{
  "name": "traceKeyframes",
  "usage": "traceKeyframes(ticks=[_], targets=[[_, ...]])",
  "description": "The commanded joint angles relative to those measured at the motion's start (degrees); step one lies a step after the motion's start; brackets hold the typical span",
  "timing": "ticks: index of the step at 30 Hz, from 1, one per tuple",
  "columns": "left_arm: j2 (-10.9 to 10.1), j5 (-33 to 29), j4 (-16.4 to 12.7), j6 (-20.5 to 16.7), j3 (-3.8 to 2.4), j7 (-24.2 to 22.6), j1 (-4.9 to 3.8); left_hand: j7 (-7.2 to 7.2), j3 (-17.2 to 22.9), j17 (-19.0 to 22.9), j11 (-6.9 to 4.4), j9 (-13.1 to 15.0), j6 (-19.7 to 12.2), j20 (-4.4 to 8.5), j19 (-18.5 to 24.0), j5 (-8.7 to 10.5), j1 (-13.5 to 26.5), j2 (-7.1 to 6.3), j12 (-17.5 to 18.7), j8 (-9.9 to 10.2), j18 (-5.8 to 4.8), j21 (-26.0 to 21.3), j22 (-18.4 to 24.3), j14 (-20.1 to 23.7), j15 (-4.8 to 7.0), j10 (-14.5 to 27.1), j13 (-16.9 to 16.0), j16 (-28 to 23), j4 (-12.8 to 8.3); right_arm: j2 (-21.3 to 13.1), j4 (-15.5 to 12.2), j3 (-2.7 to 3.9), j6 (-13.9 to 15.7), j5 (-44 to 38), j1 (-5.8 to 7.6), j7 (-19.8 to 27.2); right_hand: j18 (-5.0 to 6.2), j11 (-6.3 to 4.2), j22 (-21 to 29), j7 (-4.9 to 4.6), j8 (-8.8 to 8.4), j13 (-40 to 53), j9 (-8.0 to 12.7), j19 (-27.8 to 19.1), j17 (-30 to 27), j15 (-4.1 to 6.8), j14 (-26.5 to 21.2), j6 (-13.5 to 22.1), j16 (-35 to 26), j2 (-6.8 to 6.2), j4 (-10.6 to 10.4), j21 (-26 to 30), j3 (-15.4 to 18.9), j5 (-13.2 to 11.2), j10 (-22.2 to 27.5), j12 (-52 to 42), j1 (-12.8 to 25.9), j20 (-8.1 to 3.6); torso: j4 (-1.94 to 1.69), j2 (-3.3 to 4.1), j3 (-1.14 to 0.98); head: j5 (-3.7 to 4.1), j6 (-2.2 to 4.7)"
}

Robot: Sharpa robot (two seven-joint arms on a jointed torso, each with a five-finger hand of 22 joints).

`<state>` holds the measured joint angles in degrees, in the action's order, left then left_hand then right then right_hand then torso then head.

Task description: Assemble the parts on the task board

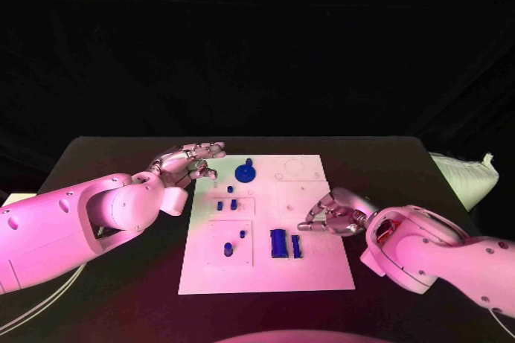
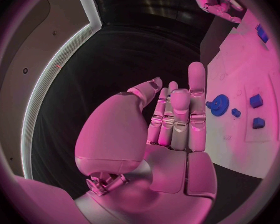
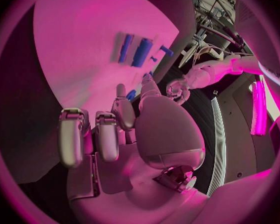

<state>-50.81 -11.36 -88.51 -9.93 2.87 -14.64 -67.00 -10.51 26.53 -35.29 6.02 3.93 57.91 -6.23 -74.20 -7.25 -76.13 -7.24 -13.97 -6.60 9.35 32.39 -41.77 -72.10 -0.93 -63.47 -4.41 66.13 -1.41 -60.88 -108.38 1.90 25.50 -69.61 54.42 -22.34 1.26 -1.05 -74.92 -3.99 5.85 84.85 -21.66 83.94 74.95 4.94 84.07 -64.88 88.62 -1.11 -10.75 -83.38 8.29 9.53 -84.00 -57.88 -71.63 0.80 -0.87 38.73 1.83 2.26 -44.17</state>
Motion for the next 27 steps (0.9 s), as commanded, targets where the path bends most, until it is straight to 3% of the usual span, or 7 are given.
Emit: traceKeyframes(ticks=[1, 5, 9, 19, 25, 26, 27], targets=[[0.4, 0.1, 0.6, 0.8, -0.04, -1.2, 0.27, -0.1, -0.2, 0.3, 0.09, -0.1, -0.3, -0.15, 0.4, -0.02, 0.5, 0.19, -0.3, -0.2, 1.01, -0.4, 0.1, 0.3, -0.05, 0.4, 0.1, -0.3, -0.2, 0.0, 2.5, 0.02, 4.6, 17.2, 1.59, 14.8, 1.13, 0.91, -6.7, -0.57, -0.91, -9.5, 0.6, 2.0, 11.4, -0.85, 5.1, 1.3, -1.0, 0.26, 0.2, 1.3, 0.7, 0.4, 0.8, 3.2, -0.9, 0.85, 0.2, -1.08, 0.39, 0.21, 0.31], [1.0, -0.5, 1.8, 0.3, -0.04, -2.4, 0.74, -0.11, -0.7, 1.2, 0.14, 0.0, -0.3, -0.23, 0.6, 0.03, 1.0, 0.0, -0.5, -0.2, 0.99, -0.6, 0.2, 0.8, -0.14, 0.6, 0.1, -0.6, 0.0, 1.2, 7.4, 0.04, 4.9, 31.9, 3.65, 24.1, 3.04, 1.74, 0.3, -1.48, -1.94, -17.6, 1.7, -1.7, 3.7, -1.46, 3.0, 3.0, -6.8, 1.64, 1.6, 8.5, 0.7, 1.0, 6.5, 20.5, -3.6, 1.61, 0.49, -1.95, 0.76, 0.27, 0.87], [2.2, -1.0, 4.0, -0.3, -0.05, -4.9, 1.3, 0.34, -1.6, 8.3, 0.01, 0.0, -0.3, -0.37, 3.2, -0.03, 1.5, 0.02, -1.0, -0.4, 1.09, -2.7, 1.4, 5.7, -0.22, 1.4, 0.3, -5.7, 0.0, 4.4, 14.2, 0.04, 3.0, 47.8, 5.1, 32.8, 8.88, 3.39, 27.2, -3.28, -2.2, -31.9, 3.7, -16.4, -24.6, -2.94, -7.8, 6.7, -34.3, 3.83, 3.5, 38.4, -0.1, 1.2, 15.7, 40.9, -8.5, 2.92, 0.77, -3.01, 1.0, 0.23, 1.94], [6.5, -2.2, 11.0, -3.9, -0.11, -9.8, 2.23, -0.31, -0.6, 23.6, 1.91, -0.2, 0.3, -4.01, 21.2, -0.18, 1.2, 0.99, 2.4, 0.1, -0.14, -18.4, 11.6, 16.9, -4.36, 2.3, 0.9, -36.7, -0.3, 12.4, 27.6, 0.2, -3.6, 60.9, 6.13, 42.1, 8.92, 7.92, 50.0, -5.55, -2.28, -62.5, 9.1, -27.1, -51.9, -9.67, -22.7, 8.6, -74.6, 5.52, 4.4, 68.5, 0.2, -1.5, 20.2, 54.2, -15.4, 9.57, 1.08, -5.21, 0.73, 0.56, 4.91], [9.1, -2.5, 14.5, -4.9, -0.13, -11.5, 2.76, -0.4, -0.1, 27.6, 2.38, -0.1, 1.0, -6.49, 24.2, -0.21, 1.2, 0.97, 4.8, 0.9, 0.69, -23.0, 16.3, 15.8, -5.54, 1.6, 0.9, -45.1, -0.6, 15.6, 33.5, 0.32, -5.8, 61.6, 6.4, 44.2, 9.44, 7.8, 58.7, -5.73, -2.24, -77.2, 13.7, -19.4, -62.5, -9.47, -15.0, 7.6, -82.4, 6.59, 5.9, 75.6, 0.7, -1.7, 17.8, 54.2, -16.2, 9.53, 0.73, -5.82, 0.38, 0.41, 5.82], [8.6, -1.7, 13.8, -3.4, -0.08, -7.9, 2.58, 2.85, -8.3, 29.8, -0.14, -3.9, -17.0, -2.45, 39.3, 2.18, 23.7, 2.6, 7.4, 2.4, -2.81, -25.8, 23.9, 32.8, -3.58, 20.4, 4.4, -51.3, 1.4, 15.0, 32.3, 0.29, -1.7, 58.0, 6.37, 39.6, 5.58, 5.72, 63.4, -2.89, -5.85, -79.1, 15.9, -39.1, -66.0, -4.94, -36.1, 25.0, -84.0, 1.11, 10.8, 77.8, -1.9, -3.9, 37.8, 57.9, 10.3, 6.49, 0.91, -5.21, 0.65, 0.51, 5.37], [8.6, -1.6, 13.8, -3.5, -0.09, -7.9, 2.59, 3.01, -8.4, 30.1, -0.19, -3.9, -17.4, -2.51, 39.8, 2.18, 24.6, 2.94, 7.7, 6.6, -2.81, -26.0, 24.4, 33.3, -3.51, 20.9, 4.4, -51.8, 1.4, 15.0, 32.2, 0.28, -1.6, 58.1, 6.37, 39.6, 5.57, 5.64, 63.8, -2.74, -5.85, -79.6, 16.2, -39.5, -66.4, -4.94, -36.5, 25.6, -84.2, 1.11, 10.8, 77.9, -2.1, -4.0, 38.5, 57.9, 11.3, 6.28, 0.91, -5.24, 0.61, 0.47, 5.44]])
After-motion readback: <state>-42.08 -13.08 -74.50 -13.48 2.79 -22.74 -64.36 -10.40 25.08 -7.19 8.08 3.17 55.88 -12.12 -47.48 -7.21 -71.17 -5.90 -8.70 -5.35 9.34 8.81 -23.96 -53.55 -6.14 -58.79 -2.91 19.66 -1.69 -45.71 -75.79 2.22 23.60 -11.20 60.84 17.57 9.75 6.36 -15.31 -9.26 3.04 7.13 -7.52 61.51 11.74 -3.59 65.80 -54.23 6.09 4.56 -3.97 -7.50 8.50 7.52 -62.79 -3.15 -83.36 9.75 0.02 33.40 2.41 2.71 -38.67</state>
